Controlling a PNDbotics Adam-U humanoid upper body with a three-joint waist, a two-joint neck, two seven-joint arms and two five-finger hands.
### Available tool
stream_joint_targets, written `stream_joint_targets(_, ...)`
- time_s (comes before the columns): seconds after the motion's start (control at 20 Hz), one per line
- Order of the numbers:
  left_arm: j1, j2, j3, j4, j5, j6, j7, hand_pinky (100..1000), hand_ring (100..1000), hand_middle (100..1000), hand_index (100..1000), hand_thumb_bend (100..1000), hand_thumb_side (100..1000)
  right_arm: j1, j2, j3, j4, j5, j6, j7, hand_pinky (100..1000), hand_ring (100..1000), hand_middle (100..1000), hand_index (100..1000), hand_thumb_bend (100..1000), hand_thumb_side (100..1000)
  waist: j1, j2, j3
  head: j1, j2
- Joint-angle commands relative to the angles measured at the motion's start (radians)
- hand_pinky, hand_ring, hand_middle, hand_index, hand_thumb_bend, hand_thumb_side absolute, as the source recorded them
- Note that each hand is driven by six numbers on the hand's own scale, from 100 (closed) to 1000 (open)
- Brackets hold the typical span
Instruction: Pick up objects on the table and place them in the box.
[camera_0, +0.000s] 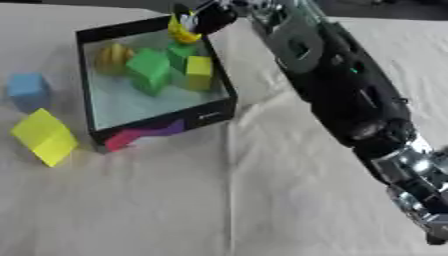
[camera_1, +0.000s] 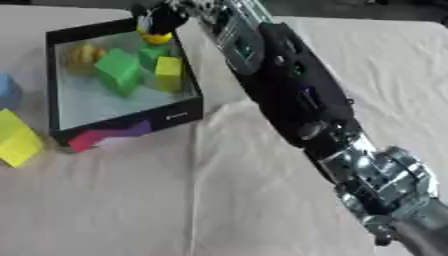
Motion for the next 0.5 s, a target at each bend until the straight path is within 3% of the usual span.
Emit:
stream_joint_targets(0.05, -0.001, 0.032, 0.027, -0.033, 0.001, -0.008, 0.018, 752, 806, 748, 795, 100, 804, 0.028, -0.11, -0.059, -0.163, -0.233, 0.063, -0.129, 825, 858, 723, 849, 100, 337, 0.002, -0.036, -0.006, 0.017, 0.006)
stream_joint_targets(0.1, 0.0, 0.038, 0.033, -0.04, 0.001, -0.011, 0.023, 753, 806, 748, 795, 100, 797, 0.052, -0.14, -0.075, -0.203, -0.309, 0.074, -0.171, 823, 857, 721, 847, 100, 462, 0.002, -0.036, -0.01, 0.022, 0.008)
stream_joint_targets(0.15, 0.001, 0.049, 0.038, -0.05, 0.001, -0.014, 0.028, 753, 807, 748, 795, 100, 789, 0.083, -0.174, -0.095, -0.243, -0.39, 0.077, -0.215, 824, 855, 721, 847, 100, 508, 0.003, -0.037, -0.014, 0.027, 0.01)
stream_joint_targets(0.35, 0.005, 0.109, 0.047, -0.1, -0.005, -0.022, 0.031, 755, 808, 752, 798, 100, 755, 0.223, -0.299, -0.165, -0.377, -0.668, 0.056, -0.362, 829, 862, 730, 855, 100, 570, 0.006, -0.037, -0.025, 0.038, 0.011)
stream_joint_targets(0.5, 0.01, 0.159, 0.054, -0.143, -0.014, -0.022, 0.027, 757, 809, 757, 801, 100, 720, 0.328, -0.358, -0.215, -0.441, -0.792, 0.028, -0.433, 827, 861, 733, 858, 100, 595, 0.011, -0.036, -0.029, 0.049, 0.013)
